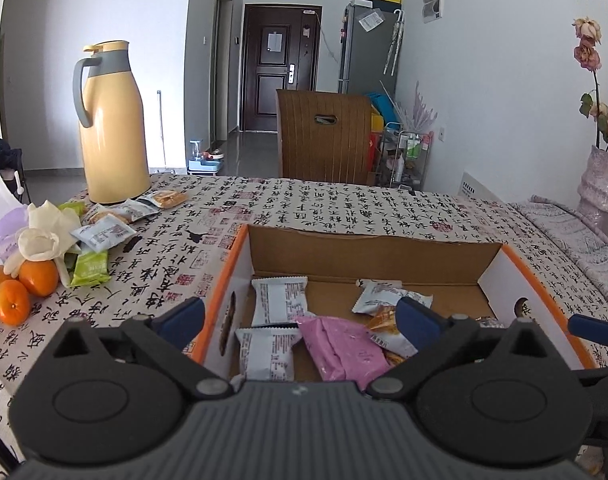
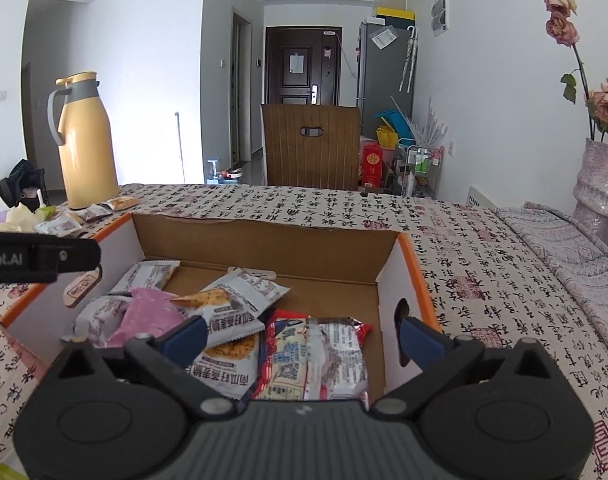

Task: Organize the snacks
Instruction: 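Move both tools back toward the snack pile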

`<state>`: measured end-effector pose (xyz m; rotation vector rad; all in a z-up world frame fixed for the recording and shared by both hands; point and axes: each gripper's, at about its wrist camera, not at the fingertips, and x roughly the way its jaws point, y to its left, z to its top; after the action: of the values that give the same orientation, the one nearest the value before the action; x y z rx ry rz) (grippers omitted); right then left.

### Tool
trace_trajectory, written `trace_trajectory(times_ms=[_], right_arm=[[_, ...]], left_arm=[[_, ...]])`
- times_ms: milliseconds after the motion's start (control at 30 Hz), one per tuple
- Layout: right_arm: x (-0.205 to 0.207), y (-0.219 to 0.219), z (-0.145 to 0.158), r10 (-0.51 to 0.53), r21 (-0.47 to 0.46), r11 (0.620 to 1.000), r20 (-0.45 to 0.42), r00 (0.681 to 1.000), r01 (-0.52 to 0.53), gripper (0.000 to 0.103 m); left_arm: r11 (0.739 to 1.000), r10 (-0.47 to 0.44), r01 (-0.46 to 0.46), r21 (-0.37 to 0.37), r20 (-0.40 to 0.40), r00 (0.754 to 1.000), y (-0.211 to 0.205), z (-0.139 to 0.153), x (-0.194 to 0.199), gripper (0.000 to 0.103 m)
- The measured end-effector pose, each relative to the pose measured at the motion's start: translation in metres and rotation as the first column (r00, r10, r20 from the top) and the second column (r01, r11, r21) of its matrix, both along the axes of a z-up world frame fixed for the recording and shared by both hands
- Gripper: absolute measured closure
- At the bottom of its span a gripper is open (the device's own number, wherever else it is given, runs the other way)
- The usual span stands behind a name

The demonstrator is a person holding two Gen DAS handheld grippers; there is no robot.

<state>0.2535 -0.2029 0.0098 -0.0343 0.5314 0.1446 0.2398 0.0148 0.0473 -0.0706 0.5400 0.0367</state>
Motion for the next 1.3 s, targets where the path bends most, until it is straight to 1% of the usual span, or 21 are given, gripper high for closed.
trace_trajectory(times_ms=[200,300,567,700,867,1167,1300], right_arm=[[-0.017,-0.004,0.007,-0.001,0.010,1.000,0.023,1.000,0.000,0.000],[-0.030,-0.006,0.013,0.000,0.018,1.000,0.044,0.999,-0.001,0.000],[-0.068,-0.013,0.027,0.005,0.031,0.999,0.103,0.995,-0.008,0.000],[-0.090,-0.016,0.032,0.013,0.034,0.999,0.130,0.991,-0.018,0.000],[-0.116,-0.019,0.034,0.015,0.045,0.999,0.151,0.988,-0.022,0.000],[-0.154,-0.016,0.028,0.038,0.047,0.998,0.148,0.988,-0.045,0.000],[-0.169,-0.010,0.021,0.045,0.049,0.997,0.130,0.991,-0.051,0.000]], left_arm=[[1.000,-0.002,0.002,-0.017,0.011,1.000,0.004,0.005,-0.014,0.000],[1.000,-0.005,0.005,-0.010,0.026,1.000,0.003,0.010,-0.024,0.000],[1.000,-0.021,0.022,-0.016,0.087,0.996,0.009,0.022,-0.065,0.000],[0.999,-0.025,0.028,-0.026,0.103,0.994,0.016,0.024,-0.086,0.000],[0.999,-0.018,0.022,-0.033,0.115,0.993,0.023,0.020,-0.112,0.000],[0.999,-0.012,0.018,-0.049,0.105,0.994,0.033,0.005,-0.151,0.000],[0.999,-0.012,0.017,-0.050,0.099,0.995,0.035,-0.003,-0.168,0.000]])
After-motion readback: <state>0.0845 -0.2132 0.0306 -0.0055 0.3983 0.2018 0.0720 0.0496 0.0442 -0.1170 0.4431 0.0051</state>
